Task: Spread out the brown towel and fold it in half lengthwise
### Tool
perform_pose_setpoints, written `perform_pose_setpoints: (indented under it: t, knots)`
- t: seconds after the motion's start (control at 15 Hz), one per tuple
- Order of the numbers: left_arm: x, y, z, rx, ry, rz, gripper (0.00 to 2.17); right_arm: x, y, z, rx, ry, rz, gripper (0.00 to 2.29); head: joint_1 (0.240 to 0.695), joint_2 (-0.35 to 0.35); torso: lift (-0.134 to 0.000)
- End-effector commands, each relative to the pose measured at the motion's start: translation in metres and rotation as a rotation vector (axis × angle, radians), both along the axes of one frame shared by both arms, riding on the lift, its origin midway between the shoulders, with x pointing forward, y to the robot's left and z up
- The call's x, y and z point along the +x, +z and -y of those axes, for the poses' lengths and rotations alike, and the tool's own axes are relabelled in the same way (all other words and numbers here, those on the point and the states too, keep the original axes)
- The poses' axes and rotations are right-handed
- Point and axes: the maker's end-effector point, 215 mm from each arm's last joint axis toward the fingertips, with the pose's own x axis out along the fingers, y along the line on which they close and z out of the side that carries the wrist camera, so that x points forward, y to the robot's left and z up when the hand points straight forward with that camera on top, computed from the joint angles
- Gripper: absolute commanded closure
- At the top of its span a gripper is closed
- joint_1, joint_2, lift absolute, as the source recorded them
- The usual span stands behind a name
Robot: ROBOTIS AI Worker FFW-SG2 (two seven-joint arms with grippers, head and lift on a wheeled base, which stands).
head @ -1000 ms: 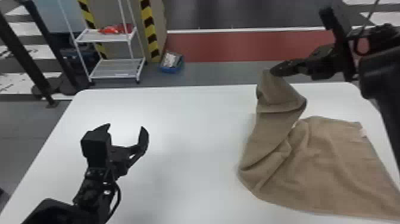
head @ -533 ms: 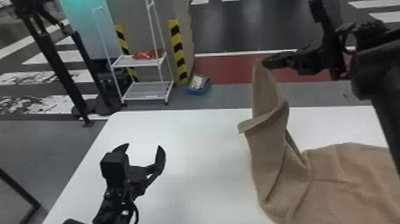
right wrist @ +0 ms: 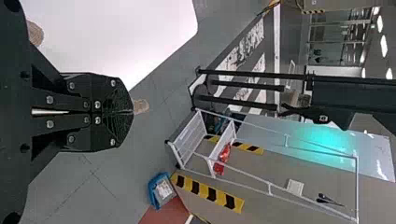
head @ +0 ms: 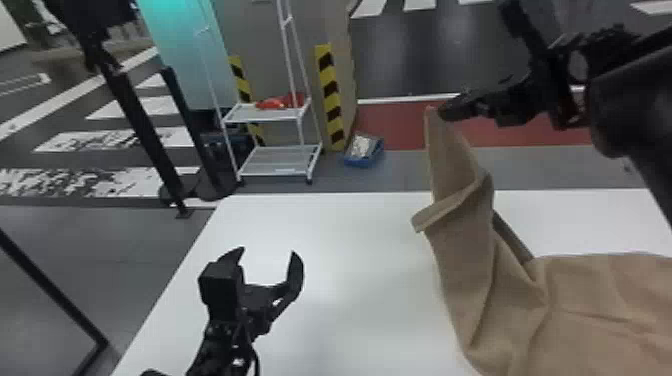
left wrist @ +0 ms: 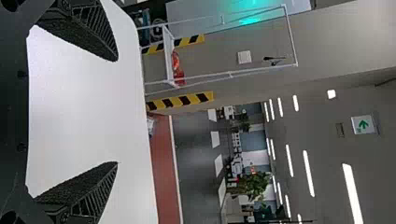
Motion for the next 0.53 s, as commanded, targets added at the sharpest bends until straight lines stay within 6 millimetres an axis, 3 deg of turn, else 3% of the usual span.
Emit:
perform_pose_setpoints:
  t: [0.0, 0.13, 0.2, 0.47]
  knots:
    - [-0.002, 0.0, 0.0, 0.001, 0.001, -0.001, 0.09, 0.015, -0.011, 0.004, -0.011, -0.026, 0.006, 1.54, 0.56, 0.279, -0.125]
    - [-0.004, -0.004, 0.005, -0.002, -0.006, -0.008, 0.09, 0.048, -0.029, 0.017, -0.012, -0.051, 0.028, 1.53, 0.559, 0.269, -0.125]
    - [-0.005, -0.006, 0.008, -0.002, -0.011, -0.011, 0.09, 0.055, -0.037, 0.02, -0.019, -0.05, 0.053, 1.52, 0.559, 0.262, -0.125]
    - [-0.006, -0.008, 0.01, -0.004, -0.013, -0.013, 0.09, 0.052, -0.077, 0.023, -0.028, -0.034, 0.018, 1.49, 0.582, 0.239, -0.125]
